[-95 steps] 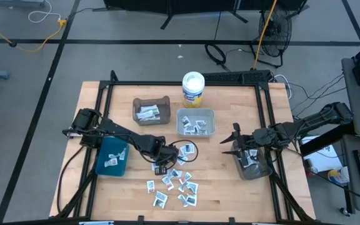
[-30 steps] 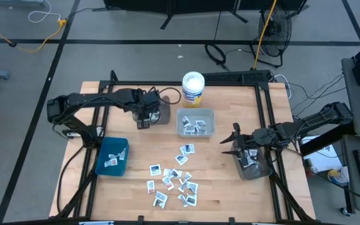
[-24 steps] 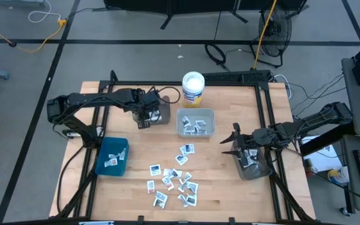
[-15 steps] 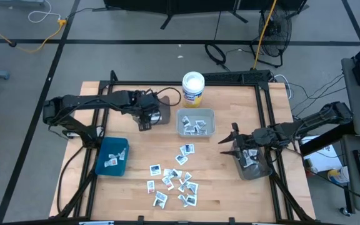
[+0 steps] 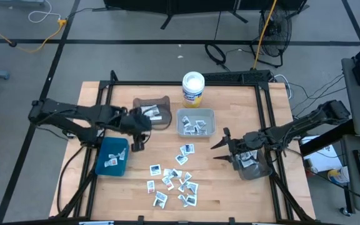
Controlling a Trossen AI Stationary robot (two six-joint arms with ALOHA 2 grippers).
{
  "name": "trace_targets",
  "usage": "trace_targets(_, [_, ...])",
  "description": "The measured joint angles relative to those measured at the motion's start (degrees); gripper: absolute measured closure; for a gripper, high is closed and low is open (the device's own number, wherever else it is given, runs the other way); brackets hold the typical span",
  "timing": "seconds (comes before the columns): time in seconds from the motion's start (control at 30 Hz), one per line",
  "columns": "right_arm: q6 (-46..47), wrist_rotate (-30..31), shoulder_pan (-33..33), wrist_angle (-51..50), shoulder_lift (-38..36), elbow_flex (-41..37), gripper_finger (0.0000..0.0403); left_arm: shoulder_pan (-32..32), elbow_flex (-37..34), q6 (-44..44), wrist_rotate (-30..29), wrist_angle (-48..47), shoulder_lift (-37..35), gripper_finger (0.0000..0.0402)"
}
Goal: Pick & Place First Aid Supplies
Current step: Put the blue alcohol pad into the bottom black bin
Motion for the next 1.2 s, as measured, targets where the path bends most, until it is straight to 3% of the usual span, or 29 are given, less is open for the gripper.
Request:
trace_targets(0.2, [0.1,-5.7,-0.9,6.7,4.9,0.0,0.0211,-9.0,0.0,-4.3,0.0,2.3,1.9,0.0270])
trace_targets(0.5, [-0.3,-12.4,-2.2,10.9,16.1,5.4,0.0211,-18.5,-4.9,-2.4,-9.8,15.8,3.6,0.0275])
trace_targets(0.67, [-1.2,-16.4,-2.2,9.0,22.0,11.4,0.0211,-22.4,-11.9,-0.1,-16.7,27.4,2.6,0.0285])
trace_targets(0.93, [-3.8,-16.5,-3.0,4.6,28.5,20.1,0.0211,-25.6,-24.1,3.0,-23.1,45.1,-3.7,0.0302])
trace_targets(1.2, [-4.1,-16.5,-3.4,4.1,34.6,25.9,0.0211,-28.4,-39.3,11.1,-27.8,70.3,-10.2,0.0304])
